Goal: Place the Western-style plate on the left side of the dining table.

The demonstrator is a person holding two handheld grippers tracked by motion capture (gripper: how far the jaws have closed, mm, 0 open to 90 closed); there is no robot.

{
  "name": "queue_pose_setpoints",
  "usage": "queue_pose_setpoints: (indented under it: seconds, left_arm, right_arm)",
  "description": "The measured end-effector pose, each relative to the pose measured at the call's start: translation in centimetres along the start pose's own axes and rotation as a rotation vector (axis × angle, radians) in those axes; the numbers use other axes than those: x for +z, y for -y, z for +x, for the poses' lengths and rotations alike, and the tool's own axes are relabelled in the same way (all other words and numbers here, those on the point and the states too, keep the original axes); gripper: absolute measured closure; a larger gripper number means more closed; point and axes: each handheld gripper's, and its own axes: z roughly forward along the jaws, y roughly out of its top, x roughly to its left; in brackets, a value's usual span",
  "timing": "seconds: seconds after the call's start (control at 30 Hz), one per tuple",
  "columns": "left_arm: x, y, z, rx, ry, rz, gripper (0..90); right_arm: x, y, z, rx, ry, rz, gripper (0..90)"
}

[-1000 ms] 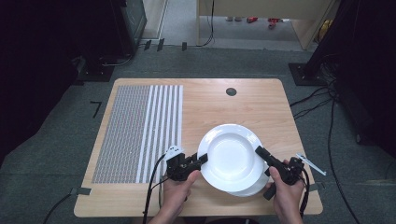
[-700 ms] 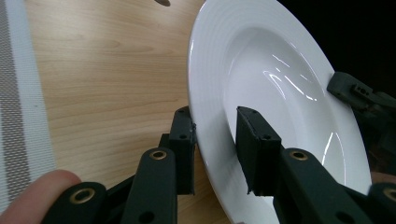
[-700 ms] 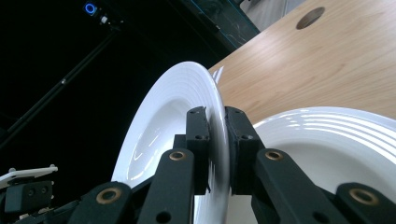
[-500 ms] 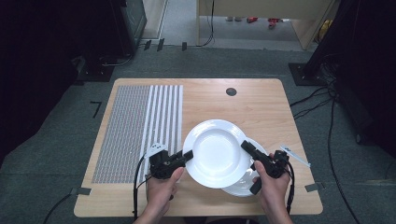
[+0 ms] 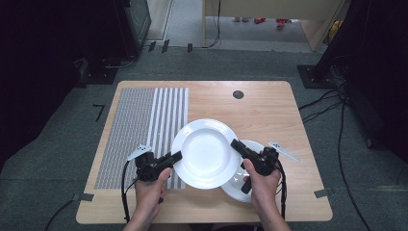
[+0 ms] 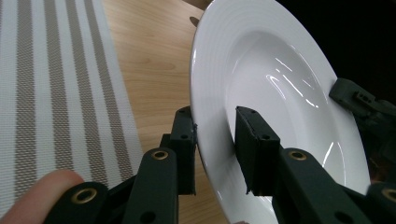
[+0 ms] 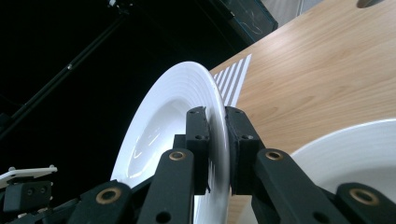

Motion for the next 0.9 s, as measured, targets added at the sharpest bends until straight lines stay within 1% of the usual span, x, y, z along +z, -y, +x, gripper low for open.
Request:
queue_pose_setpoints:
  seconds: [0.03,0.13,0.2,0.23,0.37,0.57,0.63,0.67,0.9]
  left_arm:
    - [-0.4,-0.4,0.3,0.001,-0.005,-0.003,69.9]
    - [-0.9,-1.0,0.9,0.004,-0.013,-0.008,69.9]
    - [-1.1,-1.2,1.1,-0.001,-0.014,-0.011,69.9]
    - [-1.5,-1.5,1.6,-0.005,-0.02,-0.017,70.0]
    - [-2.2,-2.1,2.6,-0.015,-0.036,-0.026,70.0]
    - [-2.9,-2.9,4.1,-0.037,-0.054,-0.039,70.0]
    - [-3.0,-3.0,4.4,-0.043,-0.058,-0.044,70.0]
    - [-3.2,-3.3,4.7,-0.046,-0.064,-0.047,70.0]
    - [-3.9,-4.2,6.1,-0.056,-0.085,-0.061,70.3]
  right_arm:
    - [0.3,0.0,0.2,-0.001,-0.001,0.0,82.0]
    - [1.1,0.1,0.7,-0.003,-0.006,0.003,81.9]
    - [1.8,0.2,1.1,-0.004,-0.011,0.005,81.9]
    - [2.2,0.3,1.3,-0.005,-0.014,0.007,81.9]
    - [3.5,0.5,2.0,-0.006,-0.02,0.018,81.9]
    - [5.5,0.7,2.9,-0.015,-0.027,0.036,81.9]
    - [5.8,0.8,3.1,-0.021,-0.027,0.039,81.9]
    - [6.5,0.8,3.4,-0.022,-0.031,0.046,81.9]
    - [8.5,1.1,4.0,-0.022,-0.035,0.063,81.4]
